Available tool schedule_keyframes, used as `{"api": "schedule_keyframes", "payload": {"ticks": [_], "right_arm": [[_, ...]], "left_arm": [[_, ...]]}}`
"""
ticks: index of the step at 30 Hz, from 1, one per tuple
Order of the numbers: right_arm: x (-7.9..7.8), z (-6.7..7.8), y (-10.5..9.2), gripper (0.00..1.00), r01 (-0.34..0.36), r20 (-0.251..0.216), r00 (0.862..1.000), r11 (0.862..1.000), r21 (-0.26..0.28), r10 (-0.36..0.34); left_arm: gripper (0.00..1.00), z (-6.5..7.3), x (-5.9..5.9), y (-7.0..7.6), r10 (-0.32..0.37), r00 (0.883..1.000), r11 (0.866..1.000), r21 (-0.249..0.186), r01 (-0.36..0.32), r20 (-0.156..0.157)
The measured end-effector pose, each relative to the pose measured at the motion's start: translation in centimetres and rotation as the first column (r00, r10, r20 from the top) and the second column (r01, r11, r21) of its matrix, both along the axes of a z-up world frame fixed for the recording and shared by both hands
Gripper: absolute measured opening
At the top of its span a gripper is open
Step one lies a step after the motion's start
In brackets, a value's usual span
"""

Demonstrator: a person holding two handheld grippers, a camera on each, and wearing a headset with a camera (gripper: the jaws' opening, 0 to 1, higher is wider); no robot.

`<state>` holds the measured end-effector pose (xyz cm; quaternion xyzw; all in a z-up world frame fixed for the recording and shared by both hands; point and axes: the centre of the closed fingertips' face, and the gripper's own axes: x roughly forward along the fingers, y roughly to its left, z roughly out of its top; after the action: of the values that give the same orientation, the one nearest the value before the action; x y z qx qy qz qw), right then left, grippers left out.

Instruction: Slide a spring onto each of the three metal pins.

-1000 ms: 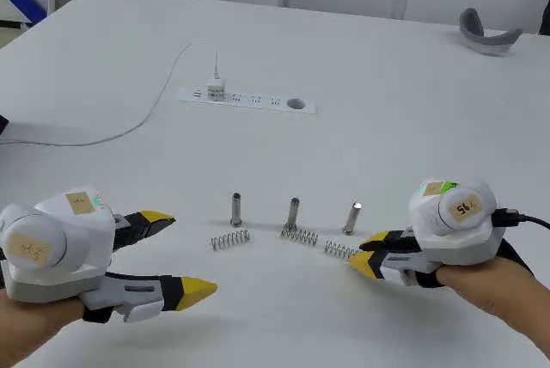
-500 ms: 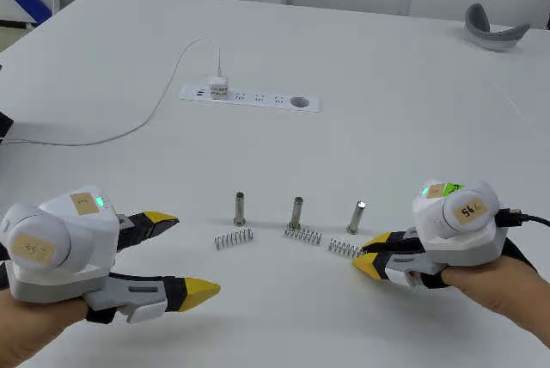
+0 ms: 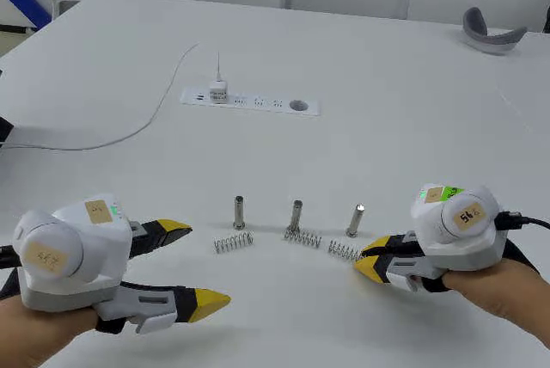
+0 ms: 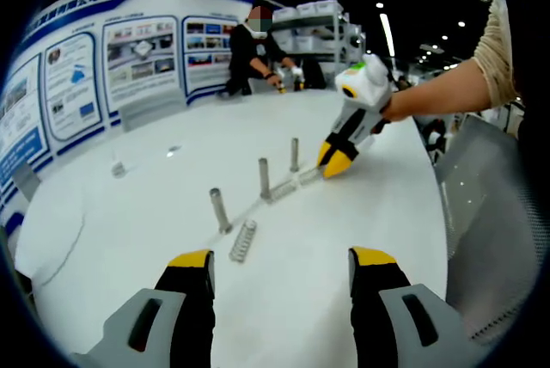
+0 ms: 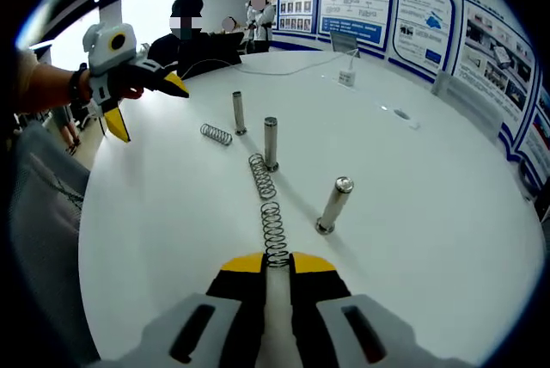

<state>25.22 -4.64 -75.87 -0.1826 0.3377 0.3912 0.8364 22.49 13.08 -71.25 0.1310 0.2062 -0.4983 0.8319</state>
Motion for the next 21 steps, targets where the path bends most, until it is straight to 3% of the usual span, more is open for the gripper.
{"api": "schedule_keyframes", "payload": {"ticks": [11,21], "right_arm": [[-1.7,1.7,1.2,0.11,-0.078,-0.003,0.997,0.997,-0.018,0.078],[-3.1,2.7,2.7,0.11,-0.169,-0.014,0.986,0.985,-0.039,0.168]], "left_arm": [[0.58,-0.1,-0.6,-3.2,-0.086,0.996,0.996,-0.004,0.086,0.015],[0.53,-0.1,-0.9,-5.9,-0.156,0.987,0.988,-0.004,0.157,0.028]]}}
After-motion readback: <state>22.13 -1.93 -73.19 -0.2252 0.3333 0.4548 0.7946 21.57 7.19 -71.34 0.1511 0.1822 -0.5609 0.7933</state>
